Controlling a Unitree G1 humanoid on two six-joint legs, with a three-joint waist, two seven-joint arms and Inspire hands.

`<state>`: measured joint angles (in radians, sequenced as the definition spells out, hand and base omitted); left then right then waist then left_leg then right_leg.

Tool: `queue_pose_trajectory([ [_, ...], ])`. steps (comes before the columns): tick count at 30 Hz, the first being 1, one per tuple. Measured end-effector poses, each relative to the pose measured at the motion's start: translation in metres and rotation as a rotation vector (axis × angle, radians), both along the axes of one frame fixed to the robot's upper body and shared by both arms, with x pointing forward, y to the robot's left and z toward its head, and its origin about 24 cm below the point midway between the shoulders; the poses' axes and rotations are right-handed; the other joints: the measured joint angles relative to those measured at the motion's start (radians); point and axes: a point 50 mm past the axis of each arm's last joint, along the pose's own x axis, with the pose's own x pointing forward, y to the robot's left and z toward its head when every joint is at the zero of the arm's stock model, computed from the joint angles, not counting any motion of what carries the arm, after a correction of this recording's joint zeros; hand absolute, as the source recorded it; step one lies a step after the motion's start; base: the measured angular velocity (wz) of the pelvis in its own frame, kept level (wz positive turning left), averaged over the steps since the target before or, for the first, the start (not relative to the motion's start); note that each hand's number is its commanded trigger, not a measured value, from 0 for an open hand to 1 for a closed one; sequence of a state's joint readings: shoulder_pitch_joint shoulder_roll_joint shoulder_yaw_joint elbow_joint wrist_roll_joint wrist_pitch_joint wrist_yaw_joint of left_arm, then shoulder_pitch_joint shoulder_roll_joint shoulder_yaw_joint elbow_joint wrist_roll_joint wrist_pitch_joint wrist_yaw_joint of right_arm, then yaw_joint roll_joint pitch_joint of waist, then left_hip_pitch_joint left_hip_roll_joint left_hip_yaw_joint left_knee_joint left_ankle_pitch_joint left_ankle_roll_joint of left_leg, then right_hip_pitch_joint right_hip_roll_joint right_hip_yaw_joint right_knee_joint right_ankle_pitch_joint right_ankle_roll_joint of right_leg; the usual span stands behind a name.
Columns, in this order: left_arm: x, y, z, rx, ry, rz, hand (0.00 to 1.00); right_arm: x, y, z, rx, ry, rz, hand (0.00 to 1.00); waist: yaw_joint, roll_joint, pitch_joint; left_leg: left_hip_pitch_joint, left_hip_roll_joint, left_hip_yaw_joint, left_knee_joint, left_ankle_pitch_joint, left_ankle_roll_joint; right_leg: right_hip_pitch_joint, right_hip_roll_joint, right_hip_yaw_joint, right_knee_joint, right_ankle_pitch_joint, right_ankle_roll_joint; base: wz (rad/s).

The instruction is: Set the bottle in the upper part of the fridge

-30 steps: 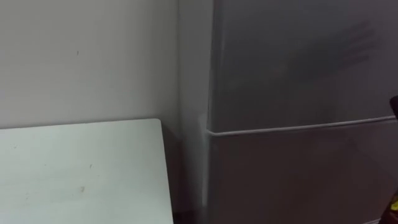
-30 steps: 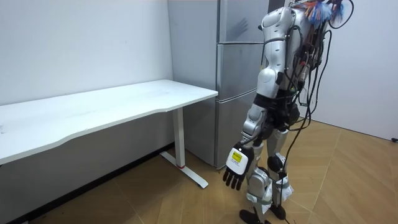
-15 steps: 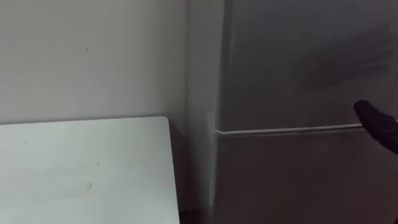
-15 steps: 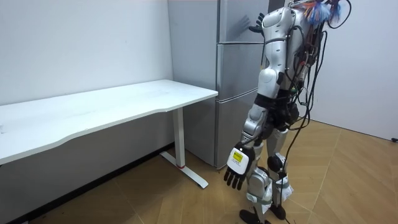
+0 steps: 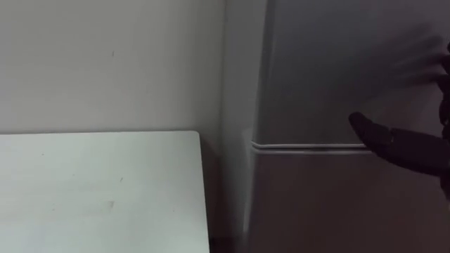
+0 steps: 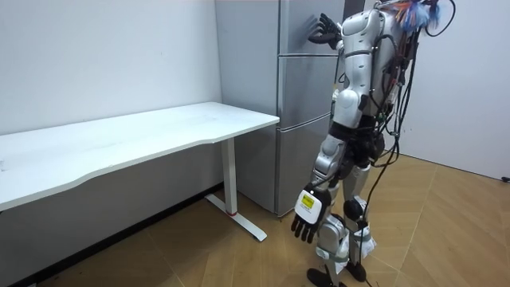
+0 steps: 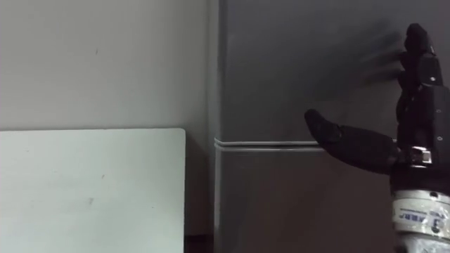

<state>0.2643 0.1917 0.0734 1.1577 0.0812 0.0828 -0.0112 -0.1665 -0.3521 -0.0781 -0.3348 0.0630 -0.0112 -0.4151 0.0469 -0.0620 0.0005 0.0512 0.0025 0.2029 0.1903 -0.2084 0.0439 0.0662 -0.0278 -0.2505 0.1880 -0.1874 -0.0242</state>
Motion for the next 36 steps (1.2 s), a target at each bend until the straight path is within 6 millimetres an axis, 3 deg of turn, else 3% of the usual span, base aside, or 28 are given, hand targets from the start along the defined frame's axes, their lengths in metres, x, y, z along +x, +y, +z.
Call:
queue_pose_trajectory([
  [6,-0.002,0.002,0.000,0.003,0.007,0.000,0.00,0.002,-0.003,-0.001,-0.028,-0.017,-0.115,0.00,0.038,-0.003,-0.0001,-0.011,-0.002,-0.020,0.001,0.014,-0.002,-0.002,-0.004,-0.028,0.000,0.001,-0.002,0.10],
  [9,-0.004,0.002,0.001,0.008,0.026,-0.020,0.00,0.013,-0.003,-0.007,-0.038,-0.017,-0.199,0.00,0.041,-0.004,0.0004,-0.021,-0.004,-0.043,0.017,0.016,-0.002,0.004,-0.006,-0.051,0.000,0.001,-0.001,0.19],
  [13,-0.004,0.002,0.000,0.007,0.038,-0.033,0.00,0.029,-0.009,-0.024,-0.072,0.017,-0.315,0.00,0.070,-0.012,0.0028,-0.021,-0.004,-0.055,0.016,0.030,-0.001,0.003,-0.007,-0.060,0.000,0.007,0.002,0.09],
  [18,-0.006,0.001,0.000,0.006,0.063,-0.021,0.00,0.038,-0.020,-0.033,-0.065,0.068,-0.387,0.00,0.072,-0.030,0.0009,-0.049,-0.008,-0.097,0.037,0.043,-0.006,0.002,-0.024,-0.134,0.000,0.011,0.005,0.20],
  [20,-0.003,0.005,0.002,0.016,0.059,-0.017,0.00,0.042,-0.025,-0.035,-0.074,0.086,-0.412,0.00,0.071,-0.028,0.0001,-0.066,-0.009,-0.117,0.051,0.048,-0.005,0.000,-0.030,-0.167,0.000,0.014,0.008,0.20],
  [26,-0.006,0.012,0.006,0.036,0.053,-0.021,0.00,0.047,-0.028,-0.035,-0.068,0.095,-0.438,0.00,0.073,-0.015,-0.0043,-0.083,-0.017,-0.145,0.047,0.072,-0.002,-0.014,-0.040,-0.193,0.013,0.017,0.012,0.13],
  [36,-0.006,0.009,0.005,0.028,0.037,-0.019,0.00,0.043,-0.025,-0.027,0.082,0.026,-0.375,0.00,0.069,0.007,-0.0090,-0.091,-0.020,-0.158,0.048,0.074,-0.004,-0.016,-0.043,-0.209,0.016,0.020,0.018,0.05],
])
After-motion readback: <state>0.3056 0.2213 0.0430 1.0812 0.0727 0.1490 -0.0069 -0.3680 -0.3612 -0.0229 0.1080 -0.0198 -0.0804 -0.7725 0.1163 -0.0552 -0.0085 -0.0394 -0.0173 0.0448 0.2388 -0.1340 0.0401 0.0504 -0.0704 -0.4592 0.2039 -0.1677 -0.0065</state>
